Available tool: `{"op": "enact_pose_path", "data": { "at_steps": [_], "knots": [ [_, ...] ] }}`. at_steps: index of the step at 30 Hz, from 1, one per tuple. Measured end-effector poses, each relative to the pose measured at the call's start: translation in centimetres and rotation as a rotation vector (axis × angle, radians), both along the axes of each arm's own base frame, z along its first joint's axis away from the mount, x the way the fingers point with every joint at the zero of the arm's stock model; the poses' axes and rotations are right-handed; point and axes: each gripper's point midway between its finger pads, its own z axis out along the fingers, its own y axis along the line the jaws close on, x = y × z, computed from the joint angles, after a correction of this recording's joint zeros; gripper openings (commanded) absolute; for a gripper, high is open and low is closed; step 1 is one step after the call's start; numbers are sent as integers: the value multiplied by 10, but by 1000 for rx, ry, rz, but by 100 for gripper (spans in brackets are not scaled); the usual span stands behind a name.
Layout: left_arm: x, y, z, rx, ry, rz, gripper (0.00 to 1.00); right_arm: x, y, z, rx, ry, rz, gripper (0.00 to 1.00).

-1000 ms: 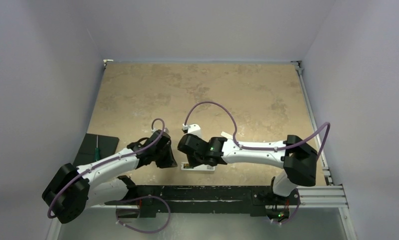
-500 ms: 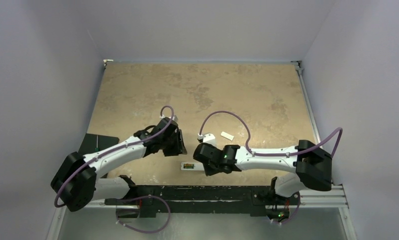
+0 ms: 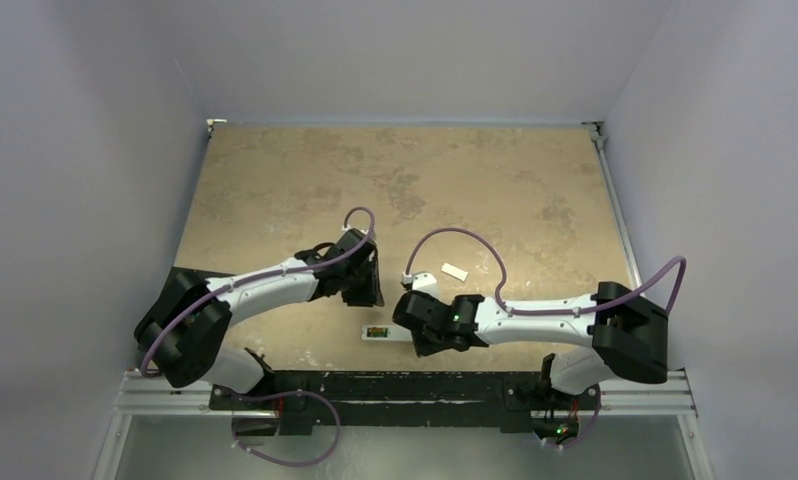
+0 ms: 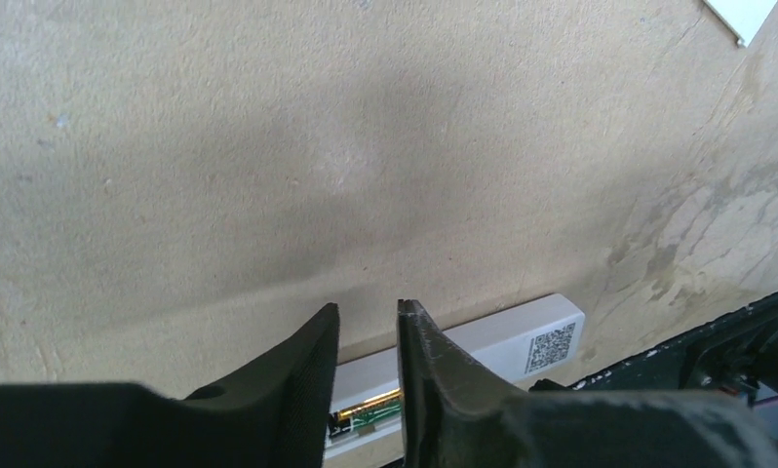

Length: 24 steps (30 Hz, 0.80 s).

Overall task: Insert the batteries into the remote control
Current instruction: Adjust the remote control at the center of the board.

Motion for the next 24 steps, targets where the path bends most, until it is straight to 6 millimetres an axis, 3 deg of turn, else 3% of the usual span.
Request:
{"op": "enact_pose_path", "data": {
  "at_steps": [8,24],
  "knots": [
    [1,-2,-13,36,11,-28,0,1,2,-12,-23,8,0,0],
    [-13,2,-25,69,34,-85,0,9,11,-17,-71,-6,-11,0]
  ]
}}
